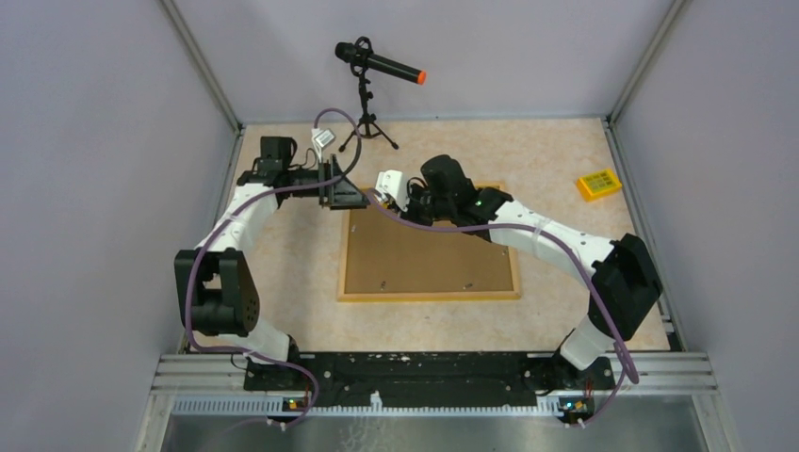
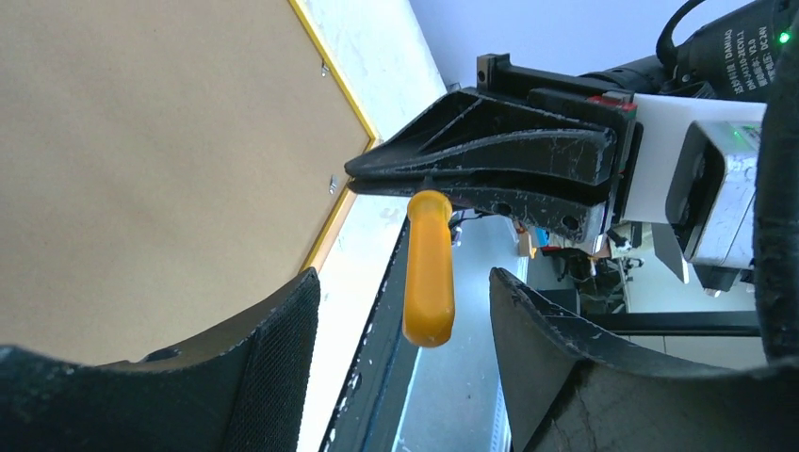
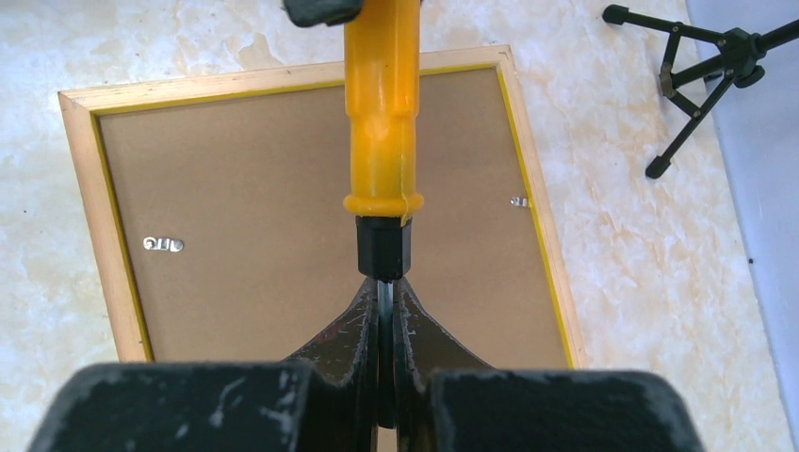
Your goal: Take the photo out of the frame
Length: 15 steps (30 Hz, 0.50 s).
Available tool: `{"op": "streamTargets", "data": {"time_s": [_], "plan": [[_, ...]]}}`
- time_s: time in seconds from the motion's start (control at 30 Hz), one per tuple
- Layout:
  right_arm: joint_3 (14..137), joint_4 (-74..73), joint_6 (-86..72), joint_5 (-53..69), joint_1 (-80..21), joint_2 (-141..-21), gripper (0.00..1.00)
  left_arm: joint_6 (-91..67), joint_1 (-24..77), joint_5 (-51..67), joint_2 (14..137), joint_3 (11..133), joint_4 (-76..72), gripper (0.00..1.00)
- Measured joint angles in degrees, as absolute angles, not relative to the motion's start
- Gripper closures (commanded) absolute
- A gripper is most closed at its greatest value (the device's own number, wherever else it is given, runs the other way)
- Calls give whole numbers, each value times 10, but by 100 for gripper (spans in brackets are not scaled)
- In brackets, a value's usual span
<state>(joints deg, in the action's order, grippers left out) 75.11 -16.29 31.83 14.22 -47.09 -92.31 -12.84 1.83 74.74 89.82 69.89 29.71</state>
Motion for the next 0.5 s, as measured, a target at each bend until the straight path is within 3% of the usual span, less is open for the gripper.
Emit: {"op": "streamTargets", "data": {"time_s": [0.33, 0.5], "plan": [[755, -162, 304, 144, -480, -935, 100, -164, 47, 755, 898, 699, 258, 52], [756, -163, 301, 142, -480, -938, 100, -163, 54, 756, 899, 699, 260, 55]]}}
